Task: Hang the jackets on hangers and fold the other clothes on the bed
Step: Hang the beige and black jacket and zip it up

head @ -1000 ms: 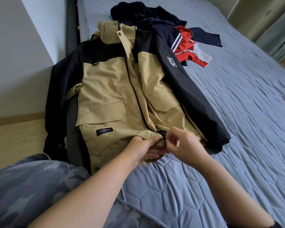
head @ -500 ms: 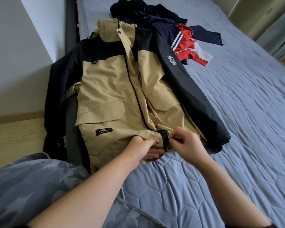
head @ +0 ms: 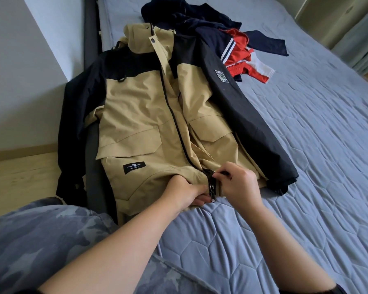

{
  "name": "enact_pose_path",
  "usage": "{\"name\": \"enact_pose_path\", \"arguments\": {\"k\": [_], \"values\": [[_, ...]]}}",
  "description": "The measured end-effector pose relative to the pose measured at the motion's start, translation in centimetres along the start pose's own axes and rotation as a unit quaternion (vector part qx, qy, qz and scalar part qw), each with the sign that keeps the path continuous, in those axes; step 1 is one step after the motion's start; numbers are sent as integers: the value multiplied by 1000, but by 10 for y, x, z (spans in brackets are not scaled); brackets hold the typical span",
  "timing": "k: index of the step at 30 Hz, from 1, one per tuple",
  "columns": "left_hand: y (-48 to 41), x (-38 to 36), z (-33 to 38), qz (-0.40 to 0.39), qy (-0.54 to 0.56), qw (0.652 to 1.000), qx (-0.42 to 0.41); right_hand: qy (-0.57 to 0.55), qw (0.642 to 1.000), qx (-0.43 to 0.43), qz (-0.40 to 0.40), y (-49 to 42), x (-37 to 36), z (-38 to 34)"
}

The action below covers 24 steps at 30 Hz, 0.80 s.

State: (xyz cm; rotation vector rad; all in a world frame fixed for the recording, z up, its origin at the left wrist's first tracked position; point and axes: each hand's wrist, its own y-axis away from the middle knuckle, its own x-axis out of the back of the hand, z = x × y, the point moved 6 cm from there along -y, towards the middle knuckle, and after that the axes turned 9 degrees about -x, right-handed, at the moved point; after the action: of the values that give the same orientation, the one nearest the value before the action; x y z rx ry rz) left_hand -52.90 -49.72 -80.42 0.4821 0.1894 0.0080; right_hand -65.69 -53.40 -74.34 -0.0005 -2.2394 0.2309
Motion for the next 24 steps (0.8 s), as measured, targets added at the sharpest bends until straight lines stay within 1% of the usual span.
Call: {"name": "enact_pose_path", "arguments": {"k": [6,8,10,11,13,16,19,22,24], "values": [[3,-4,3,-37,-4,999,-1,-21,996,-66,47,11,-7,9],[4,-5,1,-43,10,999,6,-49,992,-105,56,15,-7,15],[5,-6,-2,-36,39,998,24,-84,988,-122,50,17,-6,21],[6,-5,-3,-31,54,998,32,-95,988,-119,33,16,-5,24],[6,-4,-3,-25,76,996,36,-90,990,-101,-26,14,-3,28],[4,-1,-2,-14,81,996,35,-40,994,-32,-100,15,2,26],[3,2,-1,-1,50,999,23,-18,988,8,-151,16,4,22],[2,5,1,5,22,1000,6,12,981,16,-195,16,0,17],[1,6,1,12,12,1000,2,32,978,25,-206,16,-3,12]]}}
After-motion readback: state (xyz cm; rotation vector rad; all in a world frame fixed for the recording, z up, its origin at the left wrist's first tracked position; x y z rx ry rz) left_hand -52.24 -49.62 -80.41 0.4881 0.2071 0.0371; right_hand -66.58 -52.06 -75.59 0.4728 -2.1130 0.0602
